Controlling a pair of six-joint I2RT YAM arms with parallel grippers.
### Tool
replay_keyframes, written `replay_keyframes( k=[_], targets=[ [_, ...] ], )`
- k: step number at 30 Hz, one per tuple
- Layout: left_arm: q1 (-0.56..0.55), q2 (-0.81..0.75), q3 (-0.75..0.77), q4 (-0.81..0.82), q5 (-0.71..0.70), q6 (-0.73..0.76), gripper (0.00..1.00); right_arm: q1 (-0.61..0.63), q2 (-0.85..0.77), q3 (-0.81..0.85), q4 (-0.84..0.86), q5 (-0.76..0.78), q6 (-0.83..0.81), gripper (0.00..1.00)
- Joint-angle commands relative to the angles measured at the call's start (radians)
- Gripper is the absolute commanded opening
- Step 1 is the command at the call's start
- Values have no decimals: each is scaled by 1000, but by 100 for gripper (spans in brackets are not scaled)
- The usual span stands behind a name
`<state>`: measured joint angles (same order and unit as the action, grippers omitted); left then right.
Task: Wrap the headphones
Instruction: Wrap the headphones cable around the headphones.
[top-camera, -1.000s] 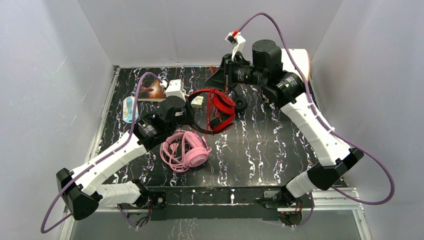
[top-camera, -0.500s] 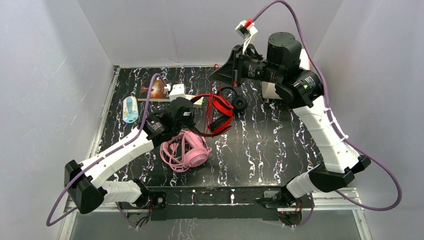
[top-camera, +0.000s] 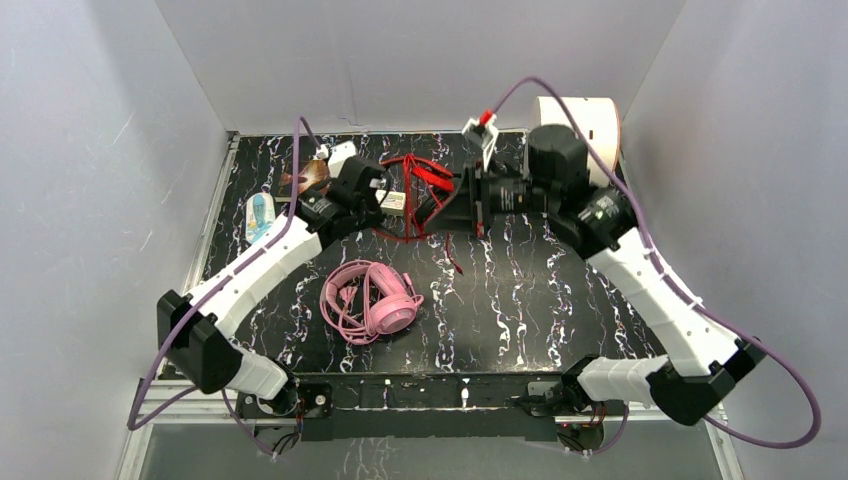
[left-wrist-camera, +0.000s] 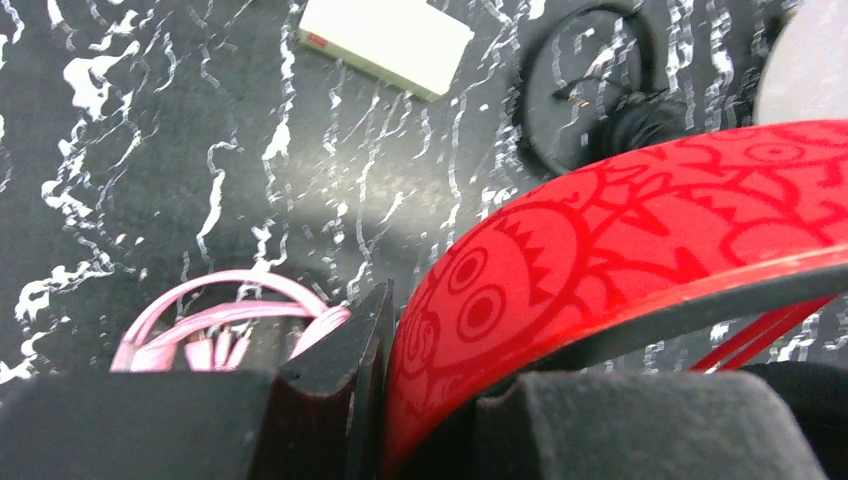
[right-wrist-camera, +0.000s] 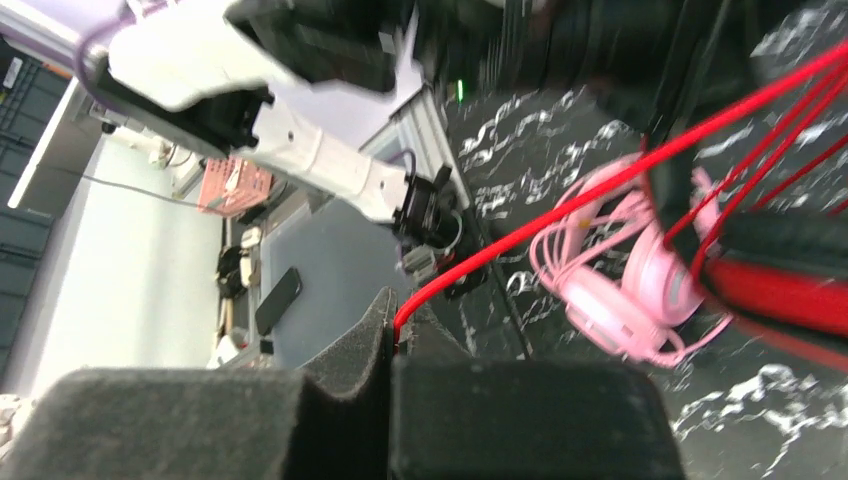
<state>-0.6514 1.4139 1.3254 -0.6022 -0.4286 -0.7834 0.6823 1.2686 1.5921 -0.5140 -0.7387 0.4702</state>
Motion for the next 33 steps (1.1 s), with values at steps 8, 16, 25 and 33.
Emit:
replay_keyframes(
  k=[8,16,25,33],
  targets=[
    [15,129,369,-110,-5,-79,0,125,-186,-513,397,73,112,0],
    [15,56,357,-93,105,-100,0,131,-264,-696,431,311,-44,6],
    [15,-18,273,-56,300,-112,0,130,-403,-886,720,472,-227,21],
    [15,-70,234,-73,328,-100,0,131,-378,-915,801,502,-174,0]
  ],
)
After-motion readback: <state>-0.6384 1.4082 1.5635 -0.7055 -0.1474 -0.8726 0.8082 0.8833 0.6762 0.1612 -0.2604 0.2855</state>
